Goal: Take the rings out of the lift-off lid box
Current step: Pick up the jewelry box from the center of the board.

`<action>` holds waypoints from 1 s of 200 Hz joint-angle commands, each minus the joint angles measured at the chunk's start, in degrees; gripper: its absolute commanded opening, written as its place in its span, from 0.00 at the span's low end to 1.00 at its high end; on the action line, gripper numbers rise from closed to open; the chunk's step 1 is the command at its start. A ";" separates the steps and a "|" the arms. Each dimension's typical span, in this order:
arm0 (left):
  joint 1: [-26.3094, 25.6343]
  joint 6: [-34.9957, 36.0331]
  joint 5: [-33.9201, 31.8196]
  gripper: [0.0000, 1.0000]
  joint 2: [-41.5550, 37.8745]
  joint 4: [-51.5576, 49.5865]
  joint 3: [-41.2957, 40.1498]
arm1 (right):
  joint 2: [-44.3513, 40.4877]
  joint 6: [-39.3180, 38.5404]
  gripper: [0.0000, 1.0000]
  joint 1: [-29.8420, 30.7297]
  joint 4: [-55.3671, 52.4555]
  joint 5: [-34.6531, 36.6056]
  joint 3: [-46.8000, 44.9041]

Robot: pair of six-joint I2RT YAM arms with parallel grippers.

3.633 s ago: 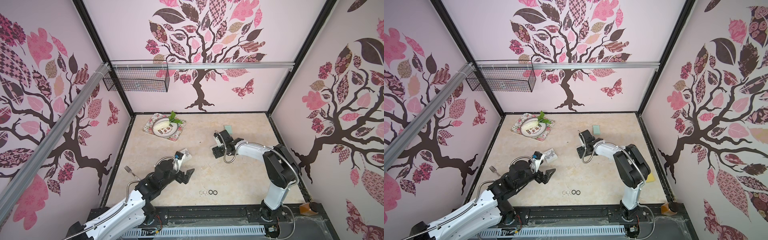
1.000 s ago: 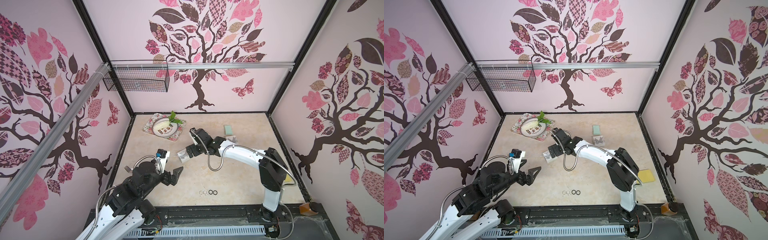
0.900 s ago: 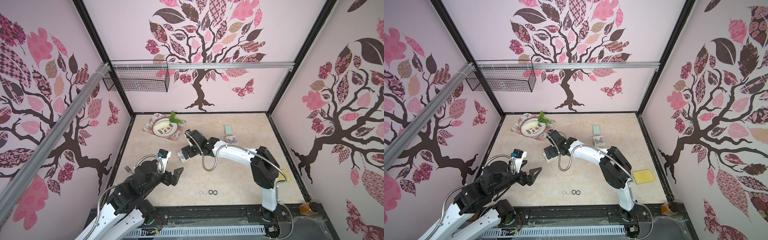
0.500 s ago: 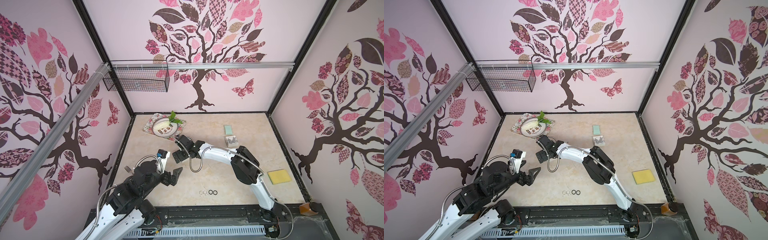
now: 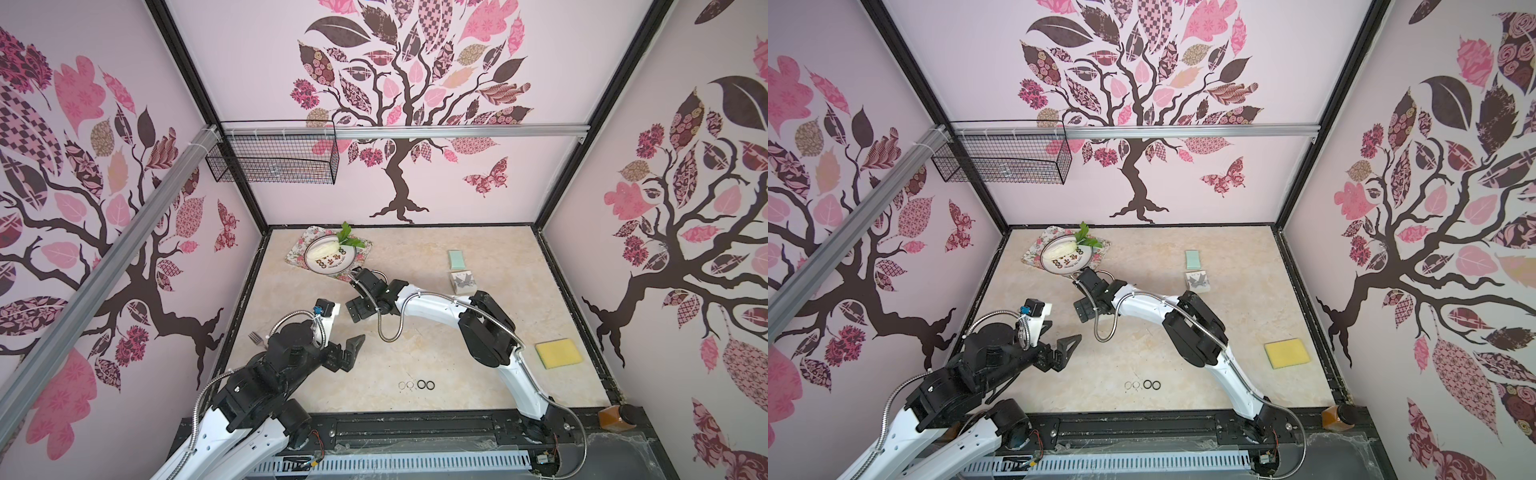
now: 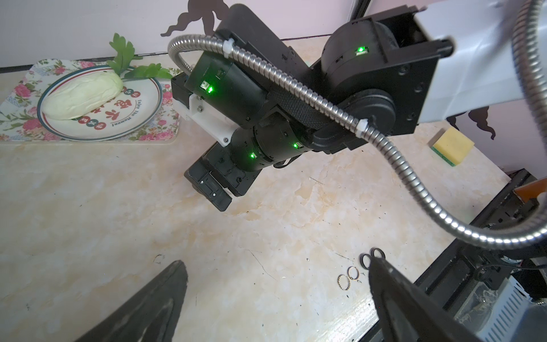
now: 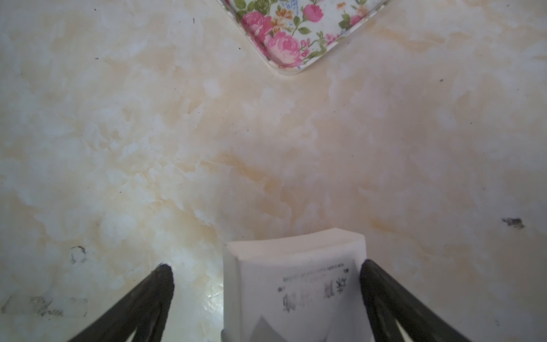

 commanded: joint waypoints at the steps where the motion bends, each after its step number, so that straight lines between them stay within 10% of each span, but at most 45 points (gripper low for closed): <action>1: 0.12 0.16 0.31 0.98 -0.25 -0.14 -0.03 | -0.51 0.74 1.00 0.05 -1.64 0.32 -1.34; 90: 0.07 0.24 0.60 0.98 -0.45 -0.13 -0.03 | -1.56 0.89 0.99 0.07 -1.54 -0.98 -2.17; 200: 0.07 0.26 0.49 0.98 -1.35 -0.15 -0.12 | -4.85 2.75 0.68 -0.39 -0.37 -0.84 -7.90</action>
